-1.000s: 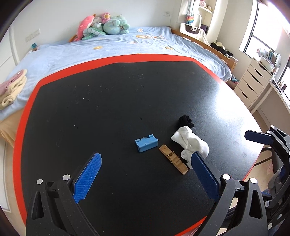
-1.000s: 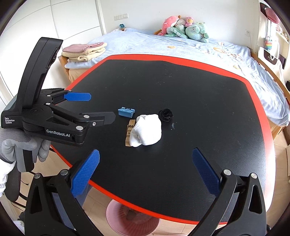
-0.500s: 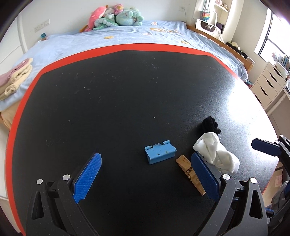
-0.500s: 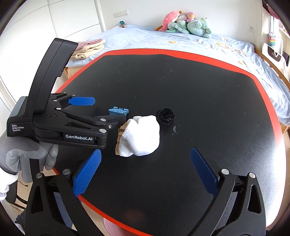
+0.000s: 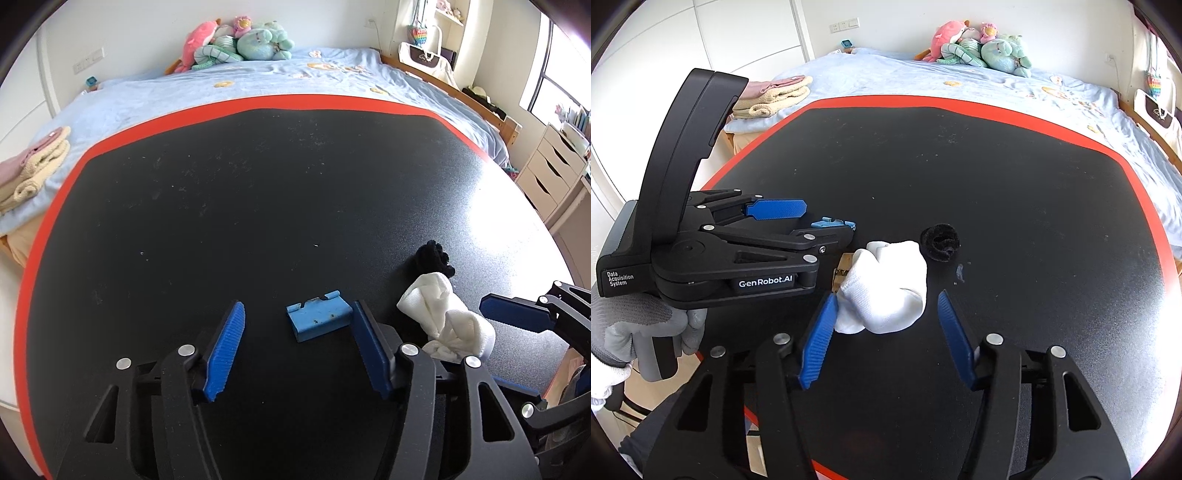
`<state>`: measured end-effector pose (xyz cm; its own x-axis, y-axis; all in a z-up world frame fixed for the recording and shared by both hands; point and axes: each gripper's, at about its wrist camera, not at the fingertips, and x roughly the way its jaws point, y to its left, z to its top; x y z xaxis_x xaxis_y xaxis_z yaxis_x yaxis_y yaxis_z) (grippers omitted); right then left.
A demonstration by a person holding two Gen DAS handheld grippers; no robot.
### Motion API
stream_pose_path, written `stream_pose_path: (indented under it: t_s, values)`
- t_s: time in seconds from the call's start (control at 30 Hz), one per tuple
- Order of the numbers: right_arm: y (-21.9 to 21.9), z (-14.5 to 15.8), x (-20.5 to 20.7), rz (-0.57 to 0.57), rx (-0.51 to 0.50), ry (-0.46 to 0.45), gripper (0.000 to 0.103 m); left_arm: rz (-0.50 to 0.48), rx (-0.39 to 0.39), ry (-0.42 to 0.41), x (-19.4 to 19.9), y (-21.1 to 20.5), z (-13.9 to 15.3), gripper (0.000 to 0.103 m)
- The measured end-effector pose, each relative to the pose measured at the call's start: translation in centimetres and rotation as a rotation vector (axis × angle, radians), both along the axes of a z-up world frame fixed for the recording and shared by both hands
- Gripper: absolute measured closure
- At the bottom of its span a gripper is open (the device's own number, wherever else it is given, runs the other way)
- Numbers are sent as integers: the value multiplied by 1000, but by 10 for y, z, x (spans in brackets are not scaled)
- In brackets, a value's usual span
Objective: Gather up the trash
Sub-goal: 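Grasp the blue clip with the left gripper while the right grasps the white cloth, then lift the blue clip and white cloth off the table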
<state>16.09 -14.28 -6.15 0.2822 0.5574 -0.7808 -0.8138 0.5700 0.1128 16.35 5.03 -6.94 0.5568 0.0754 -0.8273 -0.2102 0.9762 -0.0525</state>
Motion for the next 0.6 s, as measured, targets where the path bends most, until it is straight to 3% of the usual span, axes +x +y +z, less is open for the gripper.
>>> stream_pose_path:
  t_s: [0.13,0.3,0.6]
  values:
    - [0,0,0,2,-5,-3,64,-25,-4,3,0,-1,1,68]
    - [0,2,0,1,-3,-8,73,-52,-14,0,-2,-3,1,70]
    - [-10,14,-5,-20,12,-26,77,-84,-12,-31,-16,-5,14,70]
